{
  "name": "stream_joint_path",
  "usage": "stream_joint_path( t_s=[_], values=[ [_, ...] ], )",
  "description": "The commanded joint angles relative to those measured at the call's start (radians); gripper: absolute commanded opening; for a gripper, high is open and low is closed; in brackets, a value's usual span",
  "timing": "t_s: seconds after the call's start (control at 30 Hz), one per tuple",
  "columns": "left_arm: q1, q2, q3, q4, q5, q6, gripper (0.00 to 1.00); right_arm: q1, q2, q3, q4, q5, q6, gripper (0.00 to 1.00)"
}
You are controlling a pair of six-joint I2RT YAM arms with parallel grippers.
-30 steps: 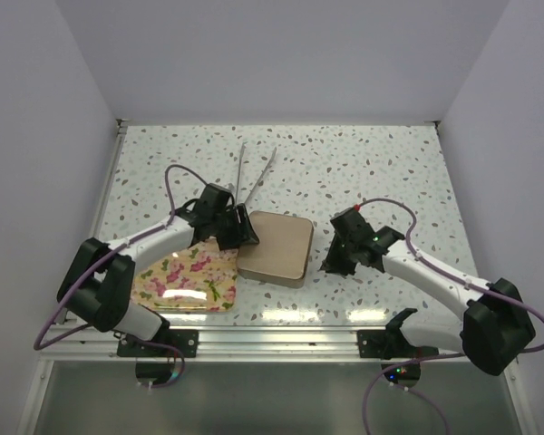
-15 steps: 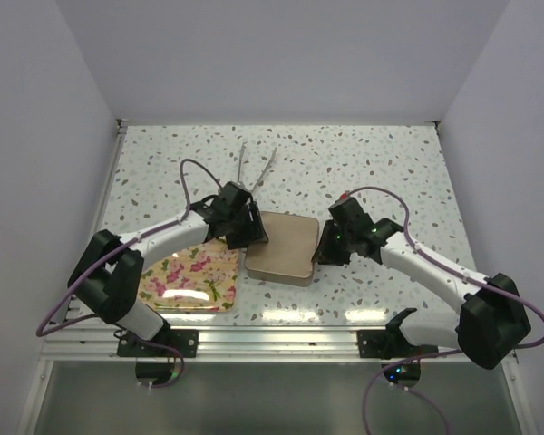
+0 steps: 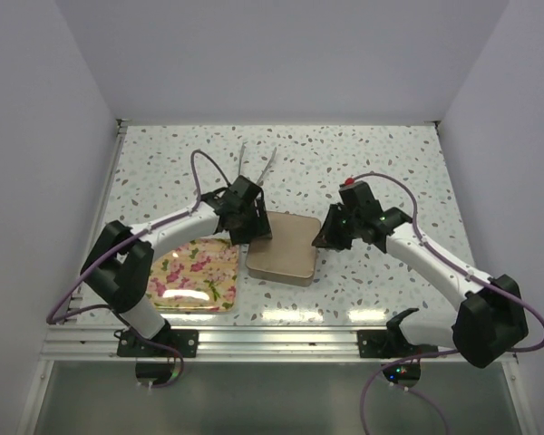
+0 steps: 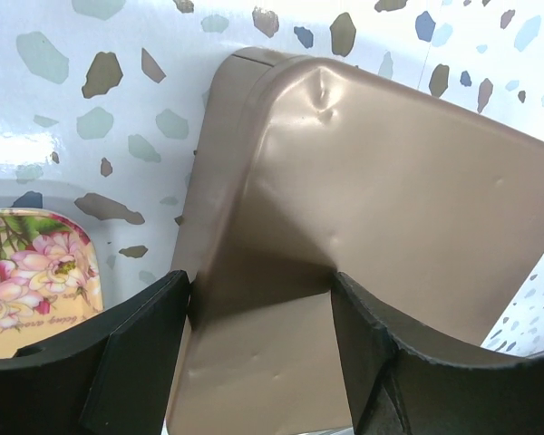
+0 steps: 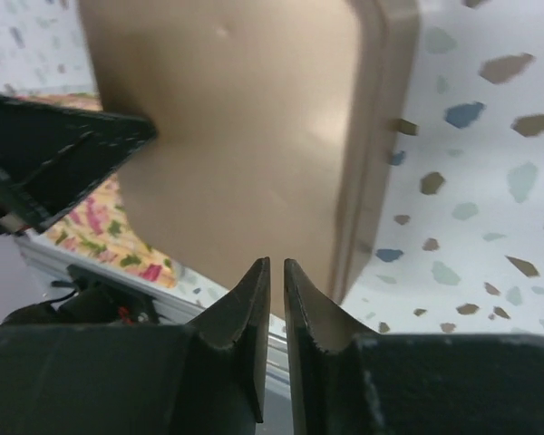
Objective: Pack the cookies
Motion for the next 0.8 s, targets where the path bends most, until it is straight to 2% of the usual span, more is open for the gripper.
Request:
stream_joint_path(
  t_s=[0.0, 0.13, 0.23, 0.27, 0.37, 0.53, 0.77],
  values=[
    [-0.007, 0.022, 0.057, -0.011, -0.029, 0.018, 0.68, 0.0, 0.012, 0.066, 0.091, -0.106, -0.005, 0.13],
    [-0.009, 0.036, 0.079, -0.021, -0.027, 0.031, 0.69, -0.002, 0.045, 0.039, 0.144, -0.117, 0.006, 0.06],
    [-0.01, 0.039, 0.087, -0.03, -0.027, 0.041, 0.69, -0.034, 0.085, -0.076, 0.217, -0.15, 0.043, 0.0],
    [-0.009, 0.039, 0.089, -0.033, -0.03, 0.044, 0.69, -0.06, 0.096, -0.151, 0.237, -0.181, 0.055, 0.0],
    [-0.009, 0.036, 0.087, -0.043, -0.037, 0.054, 0.69, -0.092, 0.145, -0.242, 0.276, -0.209, 0.074, 0.0],
    [-0.009, 0.026, 0.077, -0.047, -0.041, 0.059, 0.69, -0.094, 0.153, -0.222, 0.243, -0.199, 0.06, 0.0],
    [-0.004, 0.011, 0.106, -0.063, -0.047, 0.073, 0.7, -0.092, 0.052, -0.057, 0.139, -0.178, 0.038, 0.0]
  ],
)
